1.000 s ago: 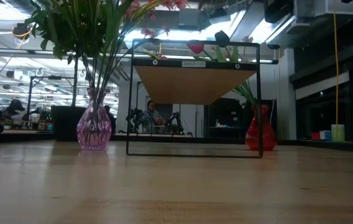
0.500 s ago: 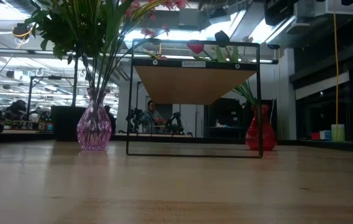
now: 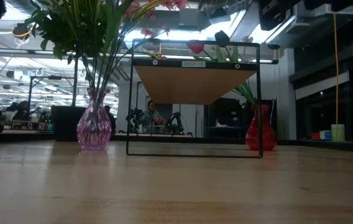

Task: Pick and place flowers into a vace then onto a shelf
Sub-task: Put the white tulip into the violet vase

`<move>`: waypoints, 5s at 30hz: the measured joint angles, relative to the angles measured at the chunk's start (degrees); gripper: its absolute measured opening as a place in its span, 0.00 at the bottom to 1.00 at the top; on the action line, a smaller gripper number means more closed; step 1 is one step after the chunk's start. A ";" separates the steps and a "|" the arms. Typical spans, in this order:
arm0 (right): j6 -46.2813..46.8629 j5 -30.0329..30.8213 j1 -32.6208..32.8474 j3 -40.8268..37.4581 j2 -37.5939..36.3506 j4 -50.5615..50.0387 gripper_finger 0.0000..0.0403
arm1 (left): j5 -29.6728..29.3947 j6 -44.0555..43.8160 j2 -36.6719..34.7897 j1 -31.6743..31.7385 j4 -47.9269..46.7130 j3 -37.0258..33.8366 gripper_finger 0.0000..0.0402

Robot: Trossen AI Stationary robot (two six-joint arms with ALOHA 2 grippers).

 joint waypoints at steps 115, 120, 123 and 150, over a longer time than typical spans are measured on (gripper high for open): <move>1.96 -0.22 -1.01 -0.02 0.02 -2.24 0.01 | 53.69 -41.67 -31.93 59.84 -42.59 -26.14 0.01; 1.78 -0.22 -0.67 -0.02 0.02 -2.25 0.01 | 57.42 -42.96 -32.32 59.85 -41.90 -26.27 0.01; 1.76 -0.17 -0.69 -0.02 0.02 -2.23 0.01 | 58.49 -43.08 -32.32 59.85 -41.99 -26.27 0.01; 1.80 -0.09 -0.69 -0.02 0.02 -2.14 0.01 | 61.91 -46.56 -25.23 59.79 -44.11 -26.27 0.01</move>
